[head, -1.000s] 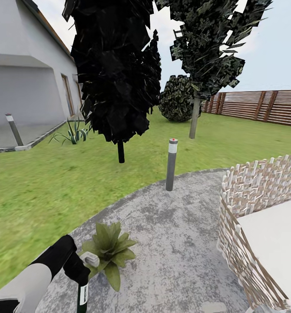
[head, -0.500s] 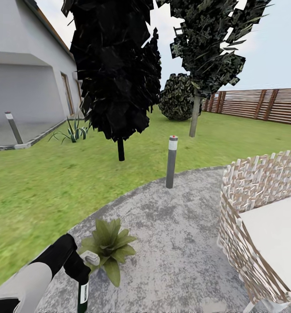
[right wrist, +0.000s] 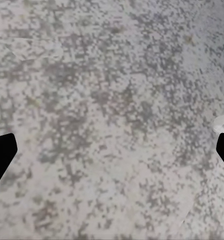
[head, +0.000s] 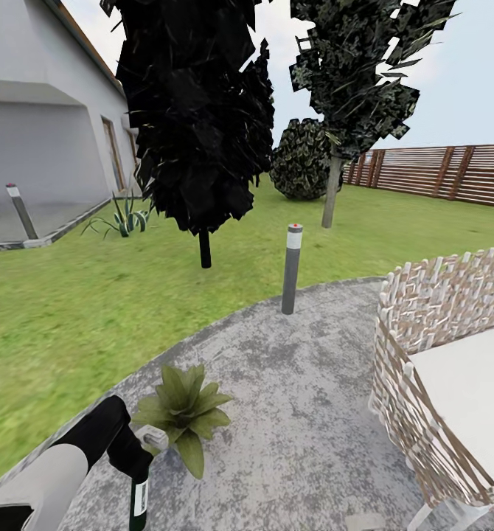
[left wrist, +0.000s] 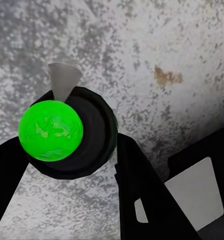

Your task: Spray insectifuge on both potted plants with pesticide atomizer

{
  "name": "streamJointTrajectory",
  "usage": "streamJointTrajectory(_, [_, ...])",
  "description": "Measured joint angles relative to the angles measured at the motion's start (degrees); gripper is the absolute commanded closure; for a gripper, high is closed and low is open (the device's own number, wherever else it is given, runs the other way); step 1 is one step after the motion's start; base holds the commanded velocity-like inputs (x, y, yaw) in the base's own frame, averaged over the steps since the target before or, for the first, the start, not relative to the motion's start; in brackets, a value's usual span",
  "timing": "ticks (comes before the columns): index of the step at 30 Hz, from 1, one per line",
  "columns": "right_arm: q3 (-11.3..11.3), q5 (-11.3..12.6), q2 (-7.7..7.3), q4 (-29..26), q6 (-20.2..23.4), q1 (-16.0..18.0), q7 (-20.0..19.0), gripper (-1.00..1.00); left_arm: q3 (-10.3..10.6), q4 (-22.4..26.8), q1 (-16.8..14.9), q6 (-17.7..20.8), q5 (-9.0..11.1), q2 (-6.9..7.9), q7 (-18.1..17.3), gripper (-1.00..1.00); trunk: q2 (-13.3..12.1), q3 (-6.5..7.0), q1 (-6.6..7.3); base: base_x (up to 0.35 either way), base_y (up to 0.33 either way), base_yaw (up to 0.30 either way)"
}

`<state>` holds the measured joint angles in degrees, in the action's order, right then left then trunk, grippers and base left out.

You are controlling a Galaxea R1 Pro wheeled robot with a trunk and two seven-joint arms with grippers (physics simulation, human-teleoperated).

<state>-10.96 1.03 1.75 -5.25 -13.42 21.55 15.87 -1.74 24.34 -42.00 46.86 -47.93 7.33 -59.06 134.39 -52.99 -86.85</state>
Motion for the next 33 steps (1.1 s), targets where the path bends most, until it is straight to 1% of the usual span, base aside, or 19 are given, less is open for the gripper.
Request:
streamJointTrajectory(8, [0.0,0.0,0.00,0.0,0.0,0.0,0.0,-1.00,0.0,0.0,0.0,0.0,0.0,0.06,0.0,1.00,0.0,0.00,0.00,0.000,0.000,0.000])
streamJointTrajectory(16, [0.0,0.1,0.00,0.0,0.0,0.0,0.0,-1.00,0.0,0.0,0.0,0.0,0.0,-0.01,0.0,1.00,3.2,-1.87,-1.75,0.000,0.000,0.000])
streamJointTrajectory(24, [0.0,0.1,0.00,0.0,0.0,0.0,0.1,-1.00,0.0,0.1,-0.1,0.0,0.0,-0.12,0.0,1.00,3.2,-2.18,-1.76,0.000,0.000,0.000])
streamJointTrajectory(27, [0.0,0.1,0.00,0.0,0.0,0.0,0.1,-1.00,-0.1,0.8,-1.4,0.9,0.1,-0.70,0.0,1.00,3.2,-2.18,-1.76,0.000,0.000,0.000])
streamJointTrajectory(28, [0.0,0.1,0.00,0.0,0.0,0.0,0.1,-1.00,0.0,1.1,-2.0,1.9,0.1,-0.84,0.0,1.00,3.2,-2.18,-1.76,0.000,0.000,0.000])
streamJointTrajectory(30, [0.0,0.1,0.00,0.0,0.0,0.0,0.1,-1.00,0.1,1.6,-4.1,5.5,0.4,-1.04,-0.1,1.00,3.2,-2.18,-1.75,0.000,0.000,0.000])
streamJointTrajectory(32, [0.0,0.1,0.00,0.0,0.0,0.0,0.1,-1.00,1.0,1.6,-6.0,7.2,0.4,-1.10,-0.3,1.00,3.2,-2.18,-1.75,0.000,0.000,0.000])
streamJointTrajectory(33, [0.0,0.1,0.00,0.0,0.0,0.0,0.1,-1.00,2.1,1.7,-7.2,7.8,0.4,-1.11,-0.4,1.00,3.2,-2.17,-1.75,0.000,0.000,0.000])
